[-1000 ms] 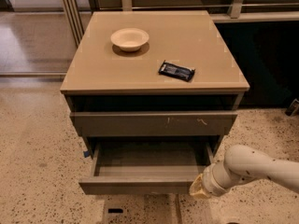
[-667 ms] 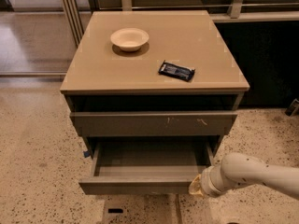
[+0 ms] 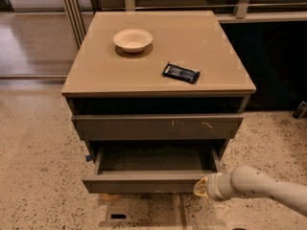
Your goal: Close middle drawer
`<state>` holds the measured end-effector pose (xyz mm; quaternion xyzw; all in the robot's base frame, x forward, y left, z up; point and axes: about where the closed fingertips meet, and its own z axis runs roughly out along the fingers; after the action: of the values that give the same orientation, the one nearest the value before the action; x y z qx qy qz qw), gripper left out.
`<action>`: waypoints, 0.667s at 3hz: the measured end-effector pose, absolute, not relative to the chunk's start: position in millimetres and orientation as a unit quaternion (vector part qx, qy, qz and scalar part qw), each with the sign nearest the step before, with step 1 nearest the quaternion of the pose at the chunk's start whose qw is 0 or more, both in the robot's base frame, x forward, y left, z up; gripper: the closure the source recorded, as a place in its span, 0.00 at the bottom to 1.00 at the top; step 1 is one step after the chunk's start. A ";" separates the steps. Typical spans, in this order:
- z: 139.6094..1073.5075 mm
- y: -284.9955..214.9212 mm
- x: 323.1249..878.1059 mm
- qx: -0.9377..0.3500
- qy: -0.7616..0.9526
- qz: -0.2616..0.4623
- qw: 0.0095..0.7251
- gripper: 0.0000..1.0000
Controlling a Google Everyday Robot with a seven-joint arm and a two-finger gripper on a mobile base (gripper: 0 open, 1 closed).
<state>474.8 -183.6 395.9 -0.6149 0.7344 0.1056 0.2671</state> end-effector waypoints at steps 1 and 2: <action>389.3 -190.4 497.3 -0.607 0.723 0.108 0.312 1.00; 388.6 -196.9 522.0 -0.600 0.713 0.110 0.345 1.00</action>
Offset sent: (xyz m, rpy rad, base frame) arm 0.0859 -0.0290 -0.0023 0.1756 -0.1921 -0.0243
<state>522.0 -196.9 388.6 -0.6003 0.7129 0.1100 0.3453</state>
